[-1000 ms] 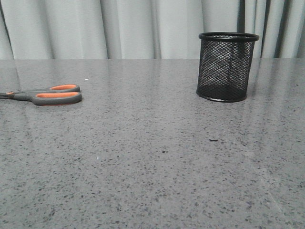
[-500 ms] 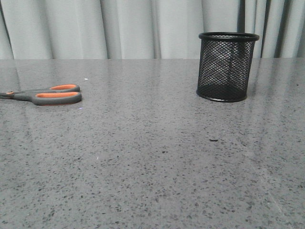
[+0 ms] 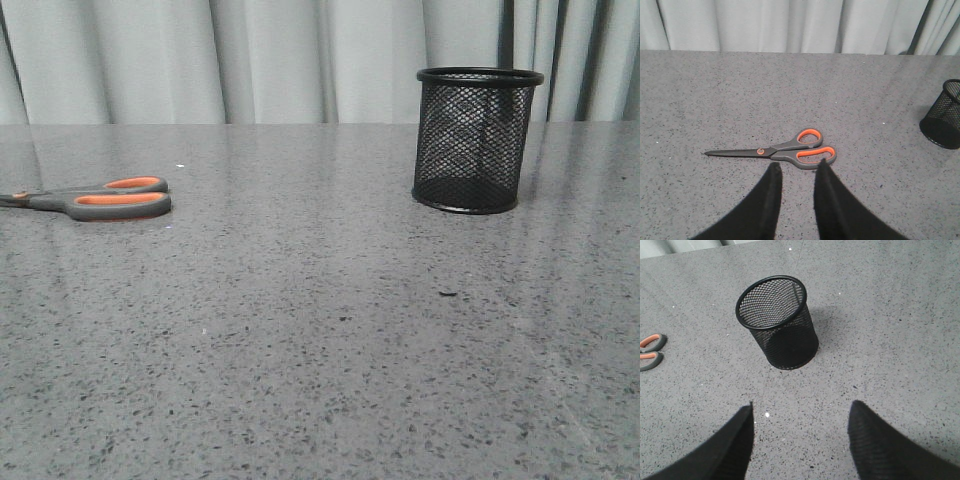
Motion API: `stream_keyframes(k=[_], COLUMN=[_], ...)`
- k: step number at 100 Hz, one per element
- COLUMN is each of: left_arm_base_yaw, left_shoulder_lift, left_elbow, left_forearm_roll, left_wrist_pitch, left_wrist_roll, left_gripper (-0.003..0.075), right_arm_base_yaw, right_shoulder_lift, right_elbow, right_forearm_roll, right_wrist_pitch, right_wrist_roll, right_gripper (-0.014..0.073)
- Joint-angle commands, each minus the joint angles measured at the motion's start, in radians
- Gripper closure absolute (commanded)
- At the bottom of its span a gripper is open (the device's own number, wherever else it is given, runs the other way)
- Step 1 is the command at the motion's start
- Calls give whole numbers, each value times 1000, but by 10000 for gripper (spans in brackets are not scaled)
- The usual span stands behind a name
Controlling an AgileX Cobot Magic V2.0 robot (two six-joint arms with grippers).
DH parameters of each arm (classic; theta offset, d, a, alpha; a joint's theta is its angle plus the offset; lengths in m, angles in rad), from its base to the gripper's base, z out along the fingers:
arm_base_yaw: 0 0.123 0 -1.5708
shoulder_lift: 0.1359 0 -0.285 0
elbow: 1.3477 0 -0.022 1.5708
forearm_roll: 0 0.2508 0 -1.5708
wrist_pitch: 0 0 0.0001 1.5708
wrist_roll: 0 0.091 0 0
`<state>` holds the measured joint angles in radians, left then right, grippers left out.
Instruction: Put scissors into bucket
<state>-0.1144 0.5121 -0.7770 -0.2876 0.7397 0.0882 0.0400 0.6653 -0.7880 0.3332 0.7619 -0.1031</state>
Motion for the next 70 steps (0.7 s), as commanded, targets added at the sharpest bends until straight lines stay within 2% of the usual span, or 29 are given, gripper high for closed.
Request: stream_keyframes(k=[1, 8, 24, 48, 70], left_arm_base_yaw=[3, 3, 3, 3, 3], left_shoulder_lift=[11, 16, 78, 292, 580], left_elbow=[-36, -36, -66, -212, -387], left_forearm_roll=[-40, -40, -72, -112, -112], left_wrist_pitch=[-64, -64, -32, 83, 220], left_wrist_roll=[5, 5, 66, 300, 512], left_gripper=[444, 416, 414, 416, 415], right_arm_base_yaw=[-7, -7, -7, -5, -5], right_shoulder_lift=[6, 6, 6, 6, 6], right_elbow=[-38, -38, -38, -38, -38], right_forearm_roll=[16, 17, 17, 17, 17], right_wrist_pitch=[-53, -52, -48, -48, -48], right_wrist_roll=[-11, -11, -11, -16, -35], right_gripper=[182, 182, 182, 182, 182])
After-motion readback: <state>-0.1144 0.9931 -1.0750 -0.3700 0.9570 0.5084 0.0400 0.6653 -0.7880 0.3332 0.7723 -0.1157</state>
